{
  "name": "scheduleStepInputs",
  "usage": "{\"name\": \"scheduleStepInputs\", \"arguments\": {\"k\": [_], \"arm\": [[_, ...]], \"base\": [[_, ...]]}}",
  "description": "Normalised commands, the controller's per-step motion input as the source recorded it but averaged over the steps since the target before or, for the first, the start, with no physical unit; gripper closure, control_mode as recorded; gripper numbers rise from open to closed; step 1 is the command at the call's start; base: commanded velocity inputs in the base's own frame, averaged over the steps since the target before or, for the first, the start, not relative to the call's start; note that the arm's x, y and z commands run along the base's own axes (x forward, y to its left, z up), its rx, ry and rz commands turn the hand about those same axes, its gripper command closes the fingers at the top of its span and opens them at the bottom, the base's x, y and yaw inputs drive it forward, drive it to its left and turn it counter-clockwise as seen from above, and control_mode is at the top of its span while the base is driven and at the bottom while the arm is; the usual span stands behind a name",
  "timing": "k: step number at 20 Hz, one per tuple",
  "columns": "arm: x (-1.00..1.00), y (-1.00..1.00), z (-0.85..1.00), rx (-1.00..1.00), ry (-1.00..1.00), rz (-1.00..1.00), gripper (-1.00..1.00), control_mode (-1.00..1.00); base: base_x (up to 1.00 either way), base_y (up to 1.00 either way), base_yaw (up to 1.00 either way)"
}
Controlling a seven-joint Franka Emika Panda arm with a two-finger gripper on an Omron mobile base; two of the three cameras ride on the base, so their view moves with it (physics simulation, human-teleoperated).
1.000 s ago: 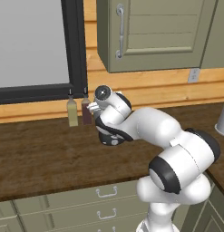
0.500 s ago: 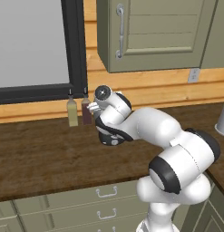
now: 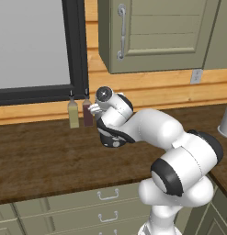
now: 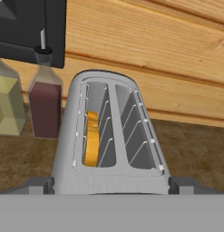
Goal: Start the toaster. Once the lever pops up, take the bread to the plate on the dining counter.
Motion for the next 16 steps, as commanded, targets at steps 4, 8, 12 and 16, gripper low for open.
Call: {"name": "scheduleStepInputs", "arguments": {"k": [4, 8, 12, 16], "arm": [[0.00, 0.00, 0.00, 0.00, 0.00, 0.00, -1.00, -1.00], [0.00, 0.00, 0.00, 0.00, 0.00, 0.00, -1.00, -1.00], [0.00, 0.00, 0.00, 0.00, 0.00, 0.00, -1.00, -1.00], [0.00, 0.00, 0.00, 0.00, 0.00, 0.00, -1.00, -1.00]], "base": [[0.00, 0.00, 0.00], [0.00, 0.00, 0.00], [0.00, 0.00, 0.00], [0.00, 0.00, 0.00]]}}
